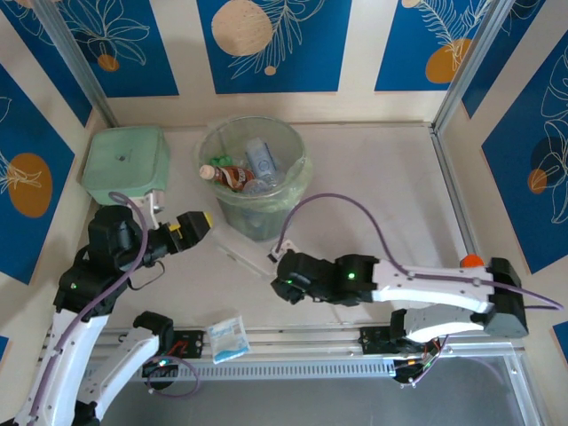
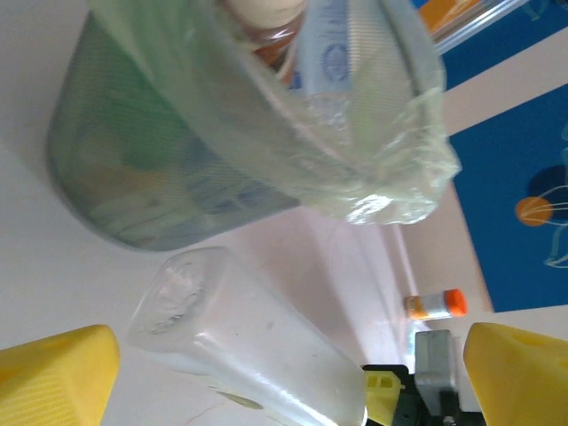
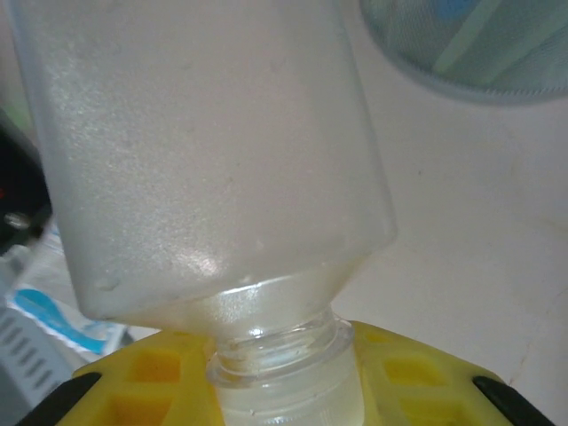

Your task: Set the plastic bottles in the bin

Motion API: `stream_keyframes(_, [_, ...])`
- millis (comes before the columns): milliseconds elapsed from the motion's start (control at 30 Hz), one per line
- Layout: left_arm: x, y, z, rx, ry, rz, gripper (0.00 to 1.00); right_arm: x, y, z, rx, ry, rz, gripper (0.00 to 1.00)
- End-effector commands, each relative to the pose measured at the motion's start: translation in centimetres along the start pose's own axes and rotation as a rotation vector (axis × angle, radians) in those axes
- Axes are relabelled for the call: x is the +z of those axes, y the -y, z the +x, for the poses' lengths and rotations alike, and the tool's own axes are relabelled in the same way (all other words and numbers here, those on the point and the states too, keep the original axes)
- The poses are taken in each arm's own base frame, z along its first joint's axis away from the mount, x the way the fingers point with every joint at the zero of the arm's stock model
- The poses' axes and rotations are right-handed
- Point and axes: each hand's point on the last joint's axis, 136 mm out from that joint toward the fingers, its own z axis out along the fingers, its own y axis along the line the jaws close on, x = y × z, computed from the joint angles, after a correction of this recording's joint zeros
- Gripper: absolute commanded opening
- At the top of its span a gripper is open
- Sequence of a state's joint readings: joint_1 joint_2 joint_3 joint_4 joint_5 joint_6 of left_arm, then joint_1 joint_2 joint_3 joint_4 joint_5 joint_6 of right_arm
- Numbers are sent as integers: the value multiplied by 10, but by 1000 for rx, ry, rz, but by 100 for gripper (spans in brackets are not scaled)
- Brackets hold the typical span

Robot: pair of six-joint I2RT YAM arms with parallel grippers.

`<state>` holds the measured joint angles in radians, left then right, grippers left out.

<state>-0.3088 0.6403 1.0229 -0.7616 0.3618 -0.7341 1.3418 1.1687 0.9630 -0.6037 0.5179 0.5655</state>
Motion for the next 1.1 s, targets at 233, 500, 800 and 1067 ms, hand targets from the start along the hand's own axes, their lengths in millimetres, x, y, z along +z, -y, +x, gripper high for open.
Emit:
stream_keyframes(233, [22,39,0,-125,-102,243,99,-66,0,-40,45,225,-128,19])
stream_keyframes(500, [40,51,5,-205,-168,402,95,-69,-5,-47,51,247,-188,19])
stream_keyframes(800, [44,46,8,-193,-177,382,80,-63,-15,-50,37,227,-235,18])
stream_keyframes(1067, [42,50,2,-171,-163,383,57,-65,-13,-53,42,239,-226,19])
